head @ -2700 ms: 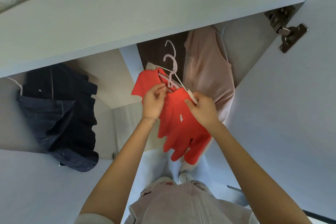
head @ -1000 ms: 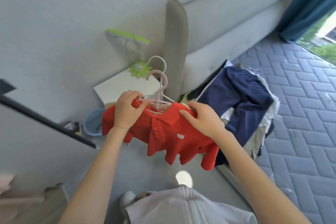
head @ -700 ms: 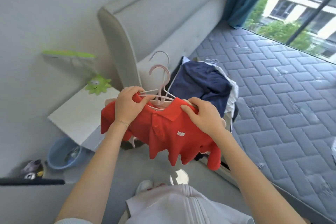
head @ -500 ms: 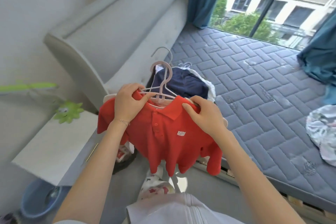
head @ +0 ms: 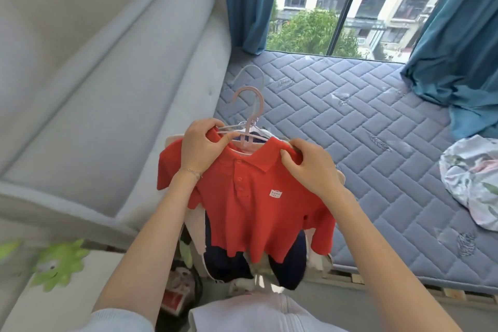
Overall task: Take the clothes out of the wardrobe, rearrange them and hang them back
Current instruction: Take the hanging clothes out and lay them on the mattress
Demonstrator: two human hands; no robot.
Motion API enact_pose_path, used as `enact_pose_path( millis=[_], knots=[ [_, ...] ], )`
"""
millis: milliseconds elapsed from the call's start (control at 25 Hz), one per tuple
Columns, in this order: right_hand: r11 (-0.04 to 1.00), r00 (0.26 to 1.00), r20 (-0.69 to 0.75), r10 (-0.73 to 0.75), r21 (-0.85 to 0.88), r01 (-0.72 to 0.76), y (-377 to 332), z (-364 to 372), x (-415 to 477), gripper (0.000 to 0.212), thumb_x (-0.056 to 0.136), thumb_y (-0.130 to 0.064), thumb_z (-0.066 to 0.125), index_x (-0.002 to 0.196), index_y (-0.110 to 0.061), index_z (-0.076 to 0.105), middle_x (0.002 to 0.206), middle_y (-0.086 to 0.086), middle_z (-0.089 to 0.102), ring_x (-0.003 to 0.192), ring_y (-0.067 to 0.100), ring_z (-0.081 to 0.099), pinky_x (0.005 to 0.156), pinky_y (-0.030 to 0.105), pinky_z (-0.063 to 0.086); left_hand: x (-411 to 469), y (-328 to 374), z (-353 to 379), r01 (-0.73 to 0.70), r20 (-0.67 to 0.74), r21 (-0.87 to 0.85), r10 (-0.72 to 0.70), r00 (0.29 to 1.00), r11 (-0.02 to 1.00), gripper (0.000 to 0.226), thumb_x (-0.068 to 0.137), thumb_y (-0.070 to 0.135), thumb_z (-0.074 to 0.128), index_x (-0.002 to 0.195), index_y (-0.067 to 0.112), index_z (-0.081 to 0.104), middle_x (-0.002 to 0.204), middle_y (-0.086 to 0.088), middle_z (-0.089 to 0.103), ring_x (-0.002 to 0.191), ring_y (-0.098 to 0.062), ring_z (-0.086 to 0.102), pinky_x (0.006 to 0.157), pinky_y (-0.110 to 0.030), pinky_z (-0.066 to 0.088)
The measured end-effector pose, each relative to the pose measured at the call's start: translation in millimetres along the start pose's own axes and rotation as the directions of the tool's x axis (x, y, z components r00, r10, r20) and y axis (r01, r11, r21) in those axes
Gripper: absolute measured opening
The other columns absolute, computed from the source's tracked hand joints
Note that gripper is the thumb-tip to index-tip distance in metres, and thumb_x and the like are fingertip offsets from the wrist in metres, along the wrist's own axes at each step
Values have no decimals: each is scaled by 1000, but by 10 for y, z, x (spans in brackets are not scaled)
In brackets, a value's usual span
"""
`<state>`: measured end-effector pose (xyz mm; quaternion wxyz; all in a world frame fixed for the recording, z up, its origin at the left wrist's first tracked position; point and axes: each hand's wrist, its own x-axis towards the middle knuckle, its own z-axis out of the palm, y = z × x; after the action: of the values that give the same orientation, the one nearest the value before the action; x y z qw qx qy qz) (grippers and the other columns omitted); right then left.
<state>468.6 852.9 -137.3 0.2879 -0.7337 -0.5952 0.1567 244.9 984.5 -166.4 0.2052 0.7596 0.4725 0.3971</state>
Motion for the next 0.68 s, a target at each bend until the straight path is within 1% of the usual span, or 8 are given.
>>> enact_pose_path(
  millis=[80, 120, 240, 320, 480, 680],
  knots=[
    [1000, 1000, 8, 4, 6, -4, 44, 91, 298, 17, 91, -34, 53, 82, -20, 56, 72, -7, 58, 74, 18, 56, 62, 33, 39, 338, -171, 111, -4, 29, -2, 5, 1000, 1000, 34, 73, 57, 72, 81, 25, 64, 77, 15, 59, 78, -2, 48, 76, -8, 34],
    [1000, 1000, 20, 9, 12, -9, 96, 148, 425, 17, 92, -34, 53, 84, -19, 57, 74, -6, 59, 76, 19, 56, 64, 34, 39, 465, -253, 194, 4, 54, 2, -4, 999, 1000, 33, 73, 55, 74, 81, 24, 64, 78, 14, 60, 78, -4, 50, 76, -10, 36],
    [997, 993, 88, 75, 20, -78, 320, 374, 833, 22, 96, -35, 53, 96, -15, 62, 90, 0, 66, 87, 21, 58, 71, 35, 41, 749, -532, 531, 63, 159, 12, -64, 985, 998, 33, 75, 48, 76, 83, 18, 66, 80, 6, 65, 82, -14, 56, 81, -30, 46],
    [992, 983, 133, 124, 10, -127, 493, 543, 1133, 24, 96, -36, 53, 99, -14, 62, 95, 3, 67, 91, 23, 58, 72, 35, 40, 904, -732, 776, 110, 194, 26, -113, 975, 994, 32, 77, 45, 76, 84, 15, 67, 83, 2, 66, 84, -19, 57, 83, -37, 47],
    [981, 957, 217, 191, -9, -193, 916, 933, 1804, 28, 97, -40, 50, 103, -15, 63, 101, 4, 68, 97, 24, 59, 80, 39, 46, 1226, -1222, 1308, 203, 218, 70, -214, 952, 977, 33, 78, 48, 74, 86, 16, 67, 84, 0, 67, 86, -22, 57, 82, -39, 47],
    [951, 897, 328, 295, -9, -309, 1696, 1831, 2494, 32, 98, -41, 49, 113, -17, 64, 112, 5, 67, 106, 24, 58, 90, 39, 46, 1475, -2143, 2271, 247, 295, 206, -301, 907, 947, 36, 81, 51, 70, 87, 15, 67, 89, -5, 67, 92, -28, 56, 85, -39, 44]
  ],
)
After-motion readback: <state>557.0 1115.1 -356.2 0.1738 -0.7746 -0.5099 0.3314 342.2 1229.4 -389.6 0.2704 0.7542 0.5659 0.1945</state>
